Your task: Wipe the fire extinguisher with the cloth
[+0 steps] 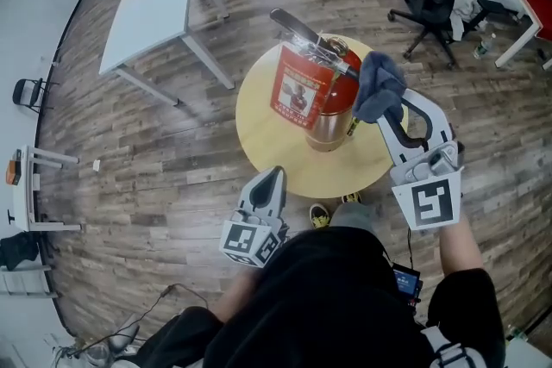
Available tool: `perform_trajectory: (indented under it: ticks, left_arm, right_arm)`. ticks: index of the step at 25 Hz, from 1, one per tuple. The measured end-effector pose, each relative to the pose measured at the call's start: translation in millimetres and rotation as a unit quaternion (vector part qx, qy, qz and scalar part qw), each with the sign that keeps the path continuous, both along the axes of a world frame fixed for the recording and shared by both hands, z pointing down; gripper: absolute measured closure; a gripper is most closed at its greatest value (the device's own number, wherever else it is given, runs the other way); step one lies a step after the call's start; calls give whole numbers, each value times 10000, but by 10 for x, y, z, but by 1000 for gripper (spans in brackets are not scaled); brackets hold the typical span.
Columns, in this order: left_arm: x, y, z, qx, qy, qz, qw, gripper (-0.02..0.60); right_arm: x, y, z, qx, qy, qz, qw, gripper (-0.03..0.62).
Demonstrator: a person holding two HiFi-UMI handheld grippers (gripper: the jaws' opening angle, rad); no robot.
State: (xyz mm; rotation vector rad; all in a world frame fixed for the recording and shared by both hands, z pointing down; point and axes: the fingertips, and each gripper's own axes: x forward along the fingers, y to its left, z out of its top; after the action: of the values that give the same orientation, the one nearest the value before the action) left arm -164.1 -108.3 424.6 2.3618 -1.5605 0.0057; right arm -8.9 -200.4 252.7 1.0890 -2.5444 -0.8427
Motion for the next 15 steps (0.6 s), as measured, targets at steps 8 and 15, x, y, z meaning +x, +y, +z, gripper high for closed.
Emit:
perform_trajectory:
  ticks: [8,15]
  left_arm:
    - [-106,56,-126,144,72,-316,9994,557]
    - [-329,95,-54,46,86,-590,9982,557]
  right_arm:
    - [-787,-295,-501,12,1026,-1219,9872,505]
    - [-1001,-635,-675,-899,1342,-1706,9720,505]
